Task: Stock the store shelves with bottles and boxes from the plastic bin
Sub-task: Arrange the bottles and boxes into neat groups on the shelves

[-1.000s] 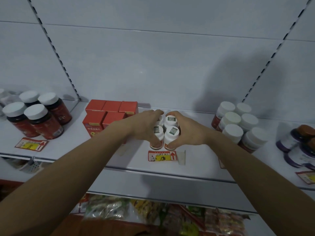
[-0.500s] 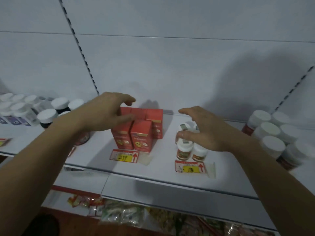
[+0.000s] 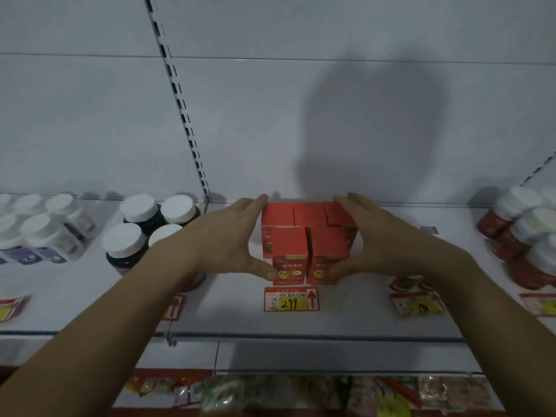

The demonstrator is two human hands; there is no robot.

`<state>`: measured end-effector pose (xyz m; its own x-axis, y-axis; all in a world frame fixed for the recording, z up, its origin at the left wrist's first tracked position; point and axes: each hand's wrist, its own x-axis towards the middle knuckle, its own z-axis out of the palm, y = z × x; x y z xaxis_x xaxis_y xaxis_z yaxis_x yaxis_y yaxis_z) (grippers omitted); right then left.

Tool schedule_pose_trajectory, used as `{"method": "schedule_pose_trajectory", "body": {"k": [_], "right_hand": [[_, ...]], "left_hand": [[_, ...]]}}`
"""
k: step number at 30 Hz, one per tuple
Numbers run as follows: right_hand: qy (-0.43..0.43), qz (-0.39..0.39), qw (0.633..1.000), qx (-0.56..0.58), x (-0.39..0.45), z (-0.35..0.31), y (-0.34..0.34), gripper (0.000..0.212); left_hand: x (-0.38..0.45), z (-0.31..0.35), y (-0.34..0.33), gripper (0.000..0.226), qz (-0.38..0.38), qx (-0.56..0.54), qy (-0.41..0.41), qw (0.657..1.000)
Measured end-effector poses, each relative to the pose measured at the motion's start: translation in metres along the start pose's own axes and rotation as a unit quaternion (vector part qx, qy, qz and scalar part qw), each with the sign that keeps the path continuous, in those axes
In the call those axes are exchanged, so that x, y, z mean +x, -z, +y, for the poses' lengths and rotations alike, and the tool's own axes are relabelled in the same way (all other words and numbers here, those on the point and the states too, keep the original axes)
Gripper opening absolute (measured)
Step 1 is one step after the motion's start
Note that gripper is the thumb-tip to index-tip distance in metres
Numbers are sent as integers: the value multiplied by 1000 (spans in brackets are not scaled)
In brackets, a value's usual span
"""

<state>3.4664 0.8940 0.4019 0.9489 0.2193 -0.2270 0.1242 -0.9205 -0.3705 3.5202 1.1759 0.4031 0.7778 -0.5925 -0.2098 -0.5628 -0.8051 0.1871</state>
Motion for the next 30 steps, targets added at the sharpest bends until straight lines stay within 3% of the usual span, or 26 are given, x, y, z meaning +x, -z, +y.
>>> {"method": "schedule_pose_trajectory", "body": {"k": [8, 15, 26, 30], "right_hand": [[-1, 51, 998, 29, 4, -4, -16, 123], [-11, 62, 998, -2, 1, -14, -20, 121], [1, -56, 993, -107, 15, -14, 22, 146], [27, 1, 991, -132, 6, -12, 30, 136]], "left_hand": [[13, 7, -24, 115, 54, 14, -40, 998], [9, 17, -23, 119, 53, 24, -14, 998], [26, 45, 13, 144, 1, 87, 4, 996], [4, 41, 27, 139, 13, 74, 20, 997]]}}
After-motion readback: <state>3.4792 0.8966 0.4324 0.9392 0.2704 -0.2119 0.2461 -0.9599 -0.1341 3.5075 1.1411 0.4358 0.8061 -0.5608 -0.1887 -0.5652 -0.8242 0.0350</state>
